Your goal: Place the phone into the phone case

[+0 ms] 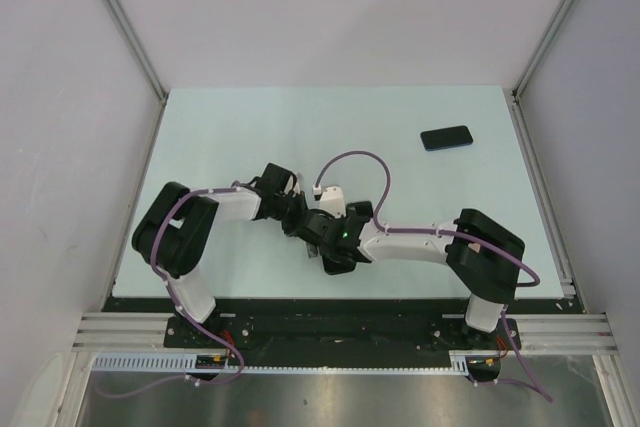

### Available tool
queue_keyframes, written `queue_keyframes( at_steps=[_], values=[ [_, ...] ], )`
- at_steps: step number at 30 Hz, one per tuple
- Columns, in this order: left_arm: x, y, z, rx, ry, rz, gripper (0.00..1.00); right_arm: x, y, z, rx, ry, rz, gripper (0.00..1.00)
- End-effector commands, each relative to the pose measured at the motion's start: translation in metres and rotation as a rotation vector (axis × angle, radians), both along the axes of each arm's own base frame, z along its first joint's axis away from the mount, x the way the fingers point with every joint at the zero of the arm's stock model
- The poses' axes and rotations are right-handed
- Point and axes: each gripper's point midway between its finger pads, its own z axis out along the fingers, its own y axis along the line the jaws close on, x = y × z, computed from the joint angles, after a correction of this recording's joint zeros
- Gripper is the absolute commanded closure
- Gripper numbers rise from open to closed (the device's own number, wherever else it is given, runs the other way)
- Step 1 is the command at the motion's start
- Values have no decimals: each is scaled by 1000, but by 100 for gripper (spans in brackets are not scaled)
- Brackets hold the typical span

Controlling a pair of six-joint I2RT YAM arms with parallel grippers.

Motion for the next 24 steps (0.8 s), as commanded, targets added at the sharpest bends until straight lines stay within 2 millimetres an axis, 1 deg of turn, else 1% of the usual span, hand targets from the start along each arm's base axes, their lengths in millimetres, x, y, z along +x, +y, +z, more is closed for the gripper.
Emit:
queue_keyframes(
  at_steps=[1, 2, 5, 9, 12, 17, 18, 20, 21, 22, 24],
  values=[
    [-29, 12, -21, 78, 91, -20, 100, 21, 2, 16, 6, -84, -33, 21],
    [-30, 12, -20, 76, 93, -21, 100, 22, 2, 15, 3, -86, -33, 25],
    [-31, 12, -20, 75, 92, -21, 100, 29, -1, 15, 1, -90, -40, 30],
    [-31, 13, -18, 74, 88, -23, 100, 36, -7, 15, -12, -90, -51, 35],
    [-30, 16, -17, 94, 77, -25, 100, 41, -14, 9, -34, -80, -63, 37],
    [-31, 17, -16, 104, 71, -43, 100, 42, -17, 2, -44, -58, -67, 36],
    [-32, 19, -17, 117, 79, -46, 100, 43, -18, 1, -46, -56, -69, 36],
    [-28, 24, -16, 158, 62, -58, 100, 42, -20, 1, -49, -49, -71, 37],
    [-27, 25, -14, 168, 56, -65, 100, 42, -20, 3, -45, -50, -72, 36],
    [-25, 26, -13, 178, 42, -81, 100, 43, -20, 9, -36, -57, -68, 36],
    [-19, 29, -7, 211, 28, -85, 97, 42, -19, 15, -16, -52, -64, 35]
  ],
)
